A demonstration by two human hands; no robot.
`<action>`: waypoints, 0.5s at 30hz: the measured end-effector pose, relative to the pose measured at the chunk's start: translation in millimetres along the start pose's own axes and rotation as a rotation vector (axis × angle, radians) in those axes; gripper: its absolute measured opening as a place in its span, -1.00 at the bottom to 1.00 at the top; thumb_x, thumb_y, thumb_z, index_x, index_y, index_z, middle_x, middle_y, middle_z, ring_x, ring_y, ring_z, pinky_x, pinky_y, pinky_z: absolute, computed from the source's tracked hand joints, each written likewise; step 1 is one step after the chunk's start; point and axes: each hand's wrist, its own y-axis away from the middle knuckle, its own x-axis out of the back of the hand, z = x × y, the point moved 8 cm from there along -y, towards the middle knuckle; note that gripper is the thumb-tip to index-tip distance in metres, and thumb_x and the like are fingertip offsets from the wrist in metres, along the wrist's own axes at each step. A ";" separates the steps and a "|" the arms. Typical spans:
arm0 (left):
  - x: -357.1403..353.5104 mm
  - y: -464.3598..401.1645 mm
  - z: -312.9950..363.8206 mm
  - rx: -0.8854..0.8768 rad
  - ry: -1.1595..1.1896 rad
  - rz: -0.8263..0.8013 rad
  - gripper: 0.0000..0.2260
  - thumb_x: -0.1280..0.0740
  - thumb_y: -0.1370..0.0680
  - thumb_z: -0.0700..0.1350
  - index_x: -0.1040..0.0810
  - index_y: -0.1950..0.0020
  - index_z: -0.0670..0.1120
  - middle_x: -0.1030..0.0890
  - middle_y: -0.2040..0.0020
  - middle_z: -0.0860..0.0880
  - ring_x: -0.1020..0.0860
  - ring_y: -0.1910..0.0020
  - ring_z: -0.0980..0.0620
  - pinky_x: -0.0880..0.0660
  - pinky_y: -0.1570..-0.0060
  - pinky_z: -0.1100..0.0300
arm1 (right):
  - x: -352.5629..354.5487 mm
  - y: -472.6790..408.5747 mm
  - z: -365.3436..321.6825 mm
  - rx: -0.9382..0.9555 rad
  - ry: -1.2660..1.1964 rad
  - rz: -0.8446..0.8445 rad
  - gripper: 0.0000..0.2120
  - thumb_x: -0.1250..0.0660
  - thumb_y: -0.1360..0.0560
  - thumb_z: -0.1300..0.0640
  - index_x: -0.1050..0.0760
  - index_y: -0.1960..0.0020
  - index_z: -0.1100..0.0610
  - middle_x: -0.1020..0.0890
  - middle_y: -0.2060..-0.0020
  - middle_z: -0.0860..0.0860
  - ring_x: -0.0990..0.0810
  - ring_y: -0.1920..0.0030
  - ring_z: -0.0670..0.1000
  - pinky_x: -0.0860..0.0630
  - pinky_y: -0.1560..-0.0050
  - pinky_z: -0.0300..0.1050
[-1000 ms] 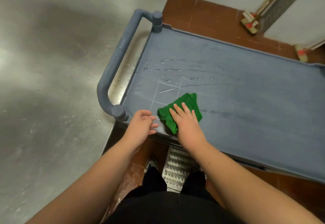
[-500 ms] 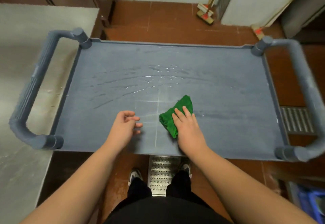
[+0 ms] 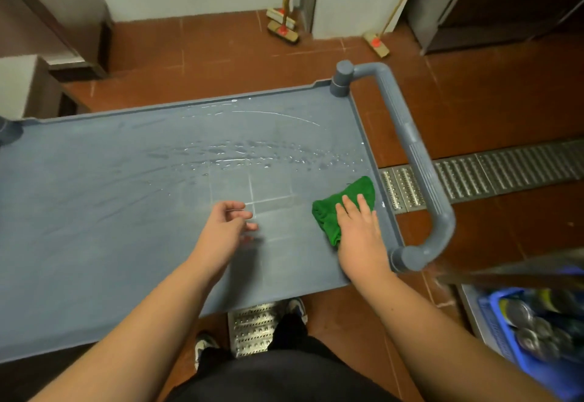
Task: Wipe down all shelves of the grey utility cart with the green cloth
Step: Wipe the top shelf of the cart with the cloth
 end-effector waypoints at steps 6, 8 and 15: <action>-28.5 0.4 9.2 -0.008 -0.035 -0.066 -0.73 -0.10 -0.54 -0.42 -0.40 -0.12 -0.13 -0.52 0.03 -0.07 -0.58 0.19 0.00 -0.49 0.25 0.12 | 8.3 4.4 26.4 -0.136 -0.025 -0.023 -0.17 -0.37 -0.44 0.21 -0.05 -0.60 0.04 -0.01 -0.60 -0.01 0.18 -0.59 0.11 0.14 -0.54 0.26; -21.9 2.1 12.9 -0.019 -0.042 -0.066 -0.71 -0.10 -0.54 -0.43 -0.40 -0.15 -0.14 -0.51 0.03 -0.06 -0.58 0.20 0.02 -0.49 0.32 0.22 | 6.3 4.2 25.0 -0.152 -0.081 0.000 -0.14 -0.39 -0.43 0.14 -0.02 -0.60 -0.01 0.02 -0.61 -0.01 0.20 -0.58 0.12 0.13 -0.55 0.24; 59.3 0.7 3.8 -0.012 -0.009 0.014 -0.72 -0.09 -0.54 -0.43 -0.41 -0.13 -0.15 -0.52 0.02 -0.07 -0.58 0.18 0.02 -0.48 0.24 0.15 | -6.8 1.2 -0.8 -0.260 -0.155 0.072 -0.30 -0.37 -0.45 0.13 -0.22 -0.55 0.02 -0.08 -0.59 0.07 0.13 -0.56 0.24 0.01 -0.52 0.29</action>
